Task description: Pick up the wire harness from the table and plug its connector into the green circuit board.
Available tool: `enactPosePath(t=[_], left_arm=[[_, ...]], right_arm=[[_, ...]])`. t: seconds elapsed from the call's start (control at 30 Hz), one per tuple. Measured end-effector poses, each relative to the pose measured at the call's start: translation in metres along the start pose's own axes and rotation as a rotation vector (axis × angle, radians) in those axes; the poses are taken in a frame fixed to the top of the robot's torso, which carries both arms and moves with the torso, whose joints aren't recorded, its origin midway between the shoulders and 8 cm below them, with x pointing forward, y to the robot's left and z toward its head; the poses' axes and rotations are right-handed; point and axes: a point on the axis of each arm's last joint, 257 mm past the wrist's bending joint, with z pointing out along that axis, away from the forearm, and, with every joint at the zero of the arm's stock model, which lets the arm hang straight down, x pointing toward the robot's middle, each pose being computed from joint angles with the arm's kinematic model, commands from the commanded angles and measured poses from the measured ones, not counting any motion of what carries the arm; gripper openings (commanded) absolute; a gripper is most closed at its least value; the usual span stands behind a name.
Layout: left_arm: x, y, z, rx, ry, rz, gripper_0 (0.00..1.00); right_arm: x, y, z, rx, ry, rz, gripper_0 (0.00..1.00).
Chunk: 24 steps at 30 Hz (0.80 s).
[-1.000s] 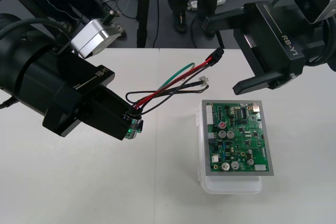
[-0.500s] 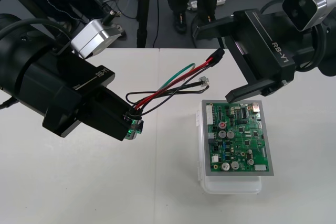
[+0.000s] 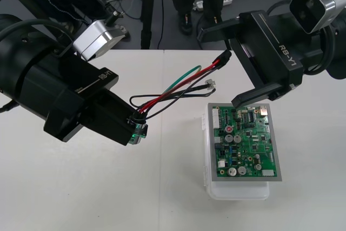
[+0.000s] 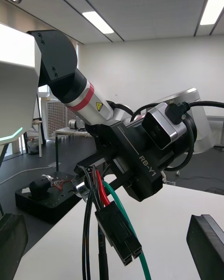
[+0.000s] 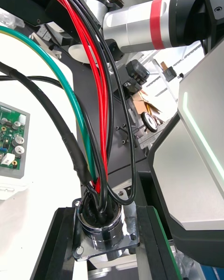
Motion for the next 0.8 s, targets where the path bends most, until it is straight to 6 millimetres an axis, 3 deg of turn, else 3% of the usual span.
enactPosePath(t=[0.8], left_arm=[[0.0002,-0.0012,0.0007,0.002,0.002,0.003,0.0]], right_arm=[[0.001,0.0047,-0.0018,-0.004,0.005,0.007,1.0]])
